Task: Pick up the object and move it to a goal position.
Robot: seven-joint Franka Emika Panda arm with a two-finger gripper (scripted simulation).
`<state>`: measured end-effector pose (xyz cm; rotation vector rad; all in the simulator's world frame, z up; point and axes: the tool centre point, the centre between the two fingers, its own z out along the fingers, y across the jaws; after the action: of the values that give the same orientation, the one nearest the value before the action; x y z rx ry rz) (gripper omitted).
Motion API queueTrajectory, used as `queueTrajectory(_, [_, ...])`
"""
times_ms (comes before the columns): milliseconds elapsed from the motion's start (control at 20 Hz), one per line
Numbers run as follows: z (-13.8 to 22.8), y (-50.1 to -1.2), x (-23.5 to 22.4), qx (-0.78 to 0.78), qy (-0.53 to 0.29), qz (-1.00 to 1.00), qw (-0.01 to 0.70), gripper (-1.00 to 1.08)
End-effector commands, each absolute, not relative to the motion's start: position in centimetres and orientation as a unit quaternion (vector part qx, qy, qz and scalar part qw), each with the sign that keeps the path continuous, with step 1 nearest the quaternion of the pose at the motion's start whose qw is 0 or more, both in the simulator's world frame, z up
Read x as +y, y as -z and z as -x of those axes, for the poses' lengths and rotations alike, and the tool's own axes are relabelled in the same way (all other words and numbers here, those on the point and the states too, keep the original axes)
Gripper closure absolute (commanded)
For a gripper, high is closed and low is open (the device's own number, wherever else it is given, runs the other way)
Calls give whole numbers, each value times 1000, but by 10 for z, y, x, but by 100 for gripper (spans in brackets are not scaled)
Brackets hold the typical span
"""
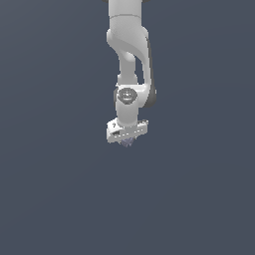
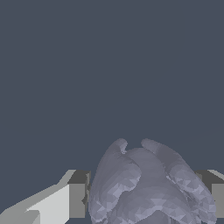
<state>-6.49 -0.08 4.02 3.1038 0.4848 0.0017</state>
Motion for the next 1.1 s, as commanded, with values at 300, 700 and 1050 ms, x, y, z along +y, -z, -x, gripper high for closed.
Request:
queueTrajectory(300, [62, -50, -2, 154, -1, -988, 0, 108])
queueTrajectory(700, [52, -95, -5, 154, -1, -988, 0, 108])
queueTrajectory(1050, [36, -159, -9, 154, 0, -988, 0, 108])
